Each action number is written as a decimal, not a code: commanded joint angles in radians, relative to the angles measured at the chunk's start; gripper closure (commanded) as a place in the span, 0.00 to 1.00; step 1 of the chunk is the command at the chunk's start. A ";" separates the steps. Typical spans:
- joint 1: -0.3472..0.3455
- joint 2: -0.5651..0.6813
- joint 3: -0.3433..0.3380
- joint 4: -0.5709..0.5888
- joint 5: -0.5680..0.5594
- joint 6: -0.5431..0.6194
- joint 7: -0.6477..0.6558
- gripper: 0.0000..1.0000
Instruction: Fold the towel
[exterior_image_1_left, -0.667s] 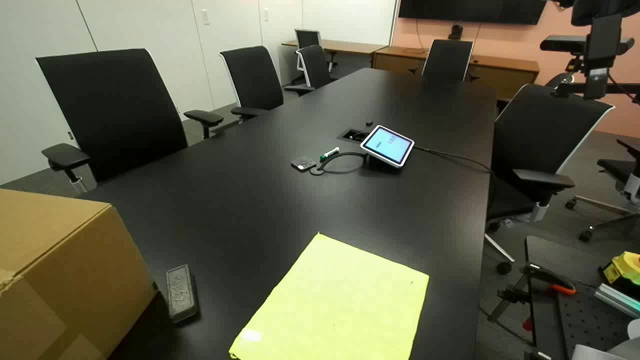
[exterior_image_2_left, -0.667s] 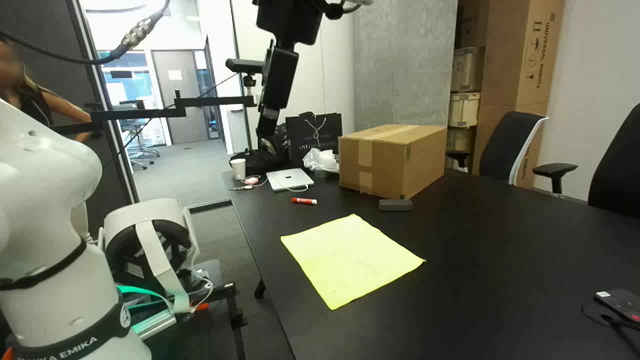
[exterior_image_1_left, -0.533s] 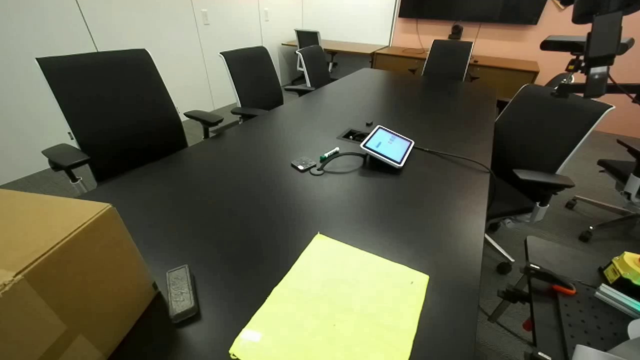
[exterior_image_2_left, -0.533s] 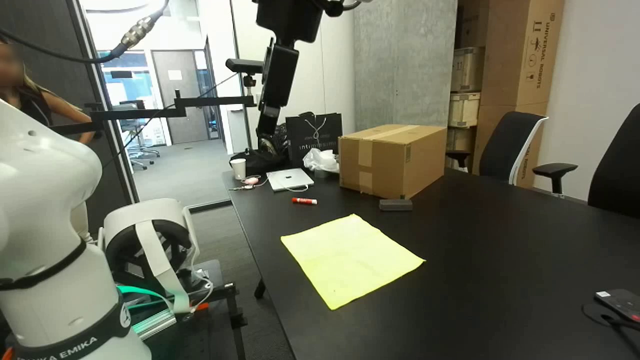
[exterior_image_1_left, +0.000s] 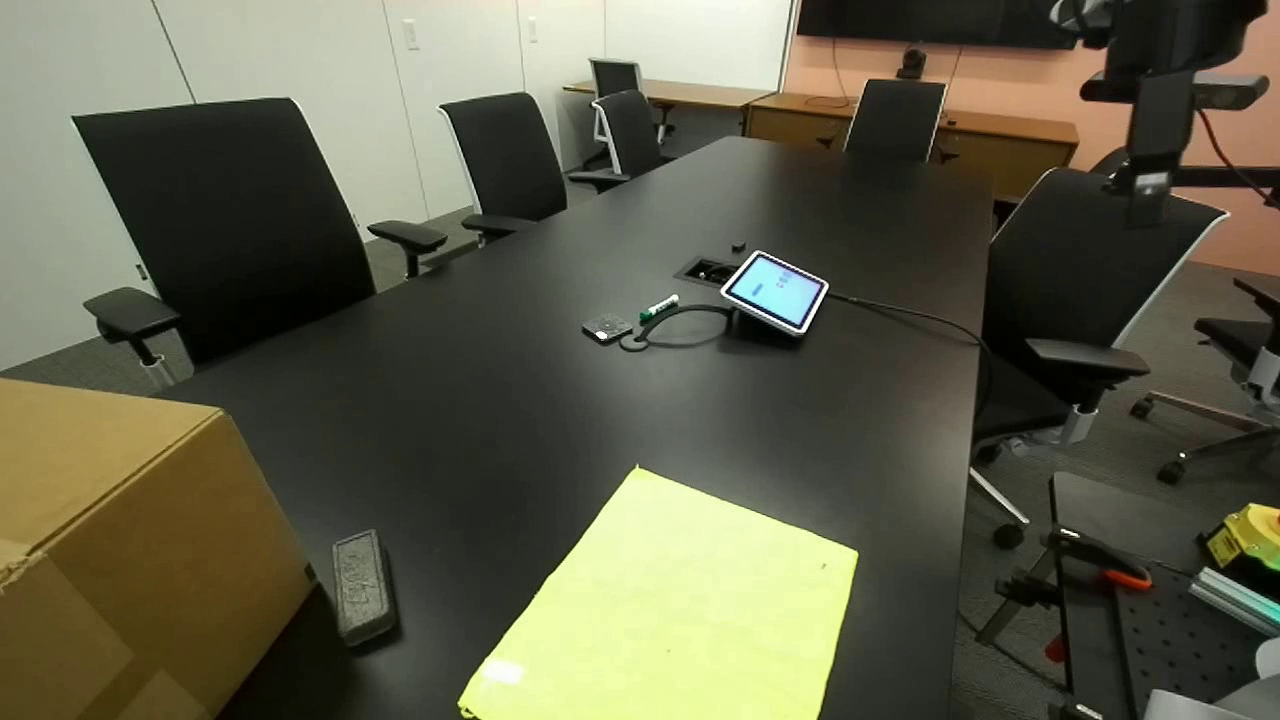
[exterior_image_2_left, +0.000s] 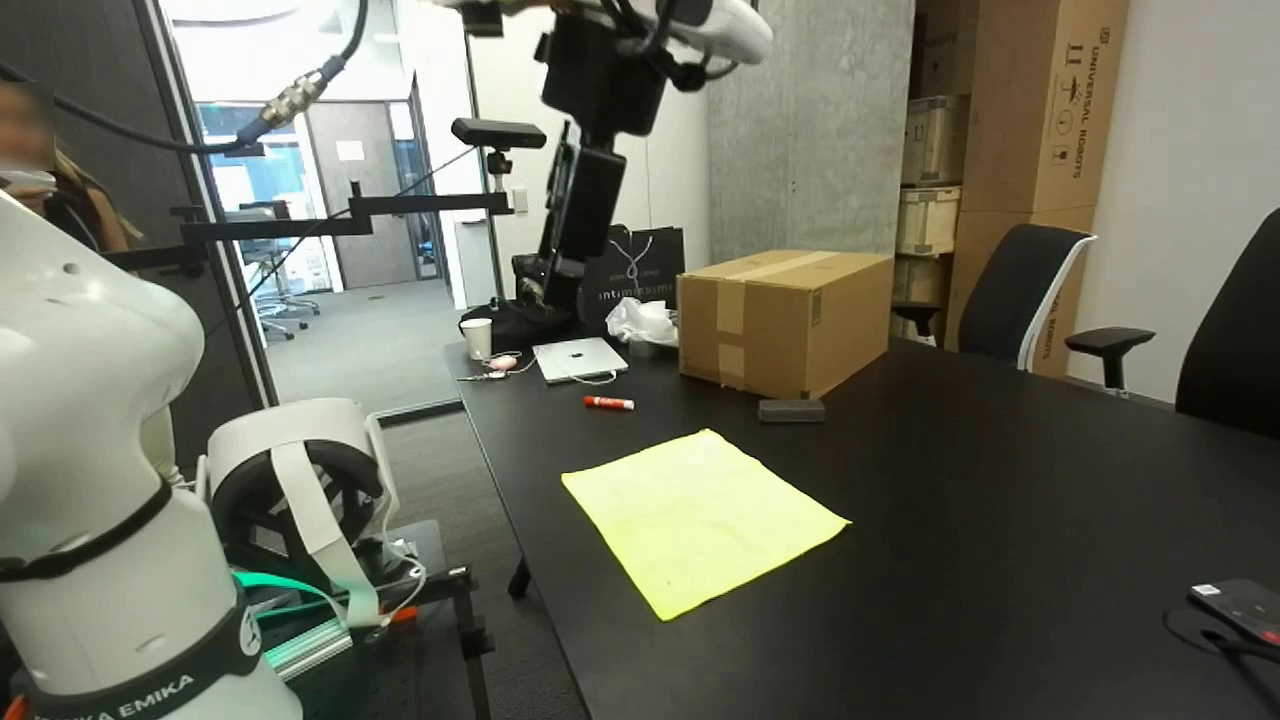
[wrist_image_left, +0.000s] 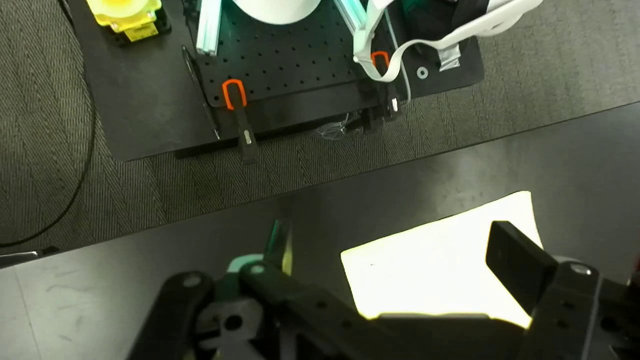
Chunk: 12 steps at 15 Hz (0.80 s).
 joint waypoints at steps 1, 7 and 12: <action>0.012 0.139 0.035 -0.033 0.047 0.170 -0.037 0.00; 0.039 0.421 0.078 -0.051 0.192 0.457 -0.079 0.00; 0.035 0.633 0.128 -0.035 0.314 0.597 -0.147 0.00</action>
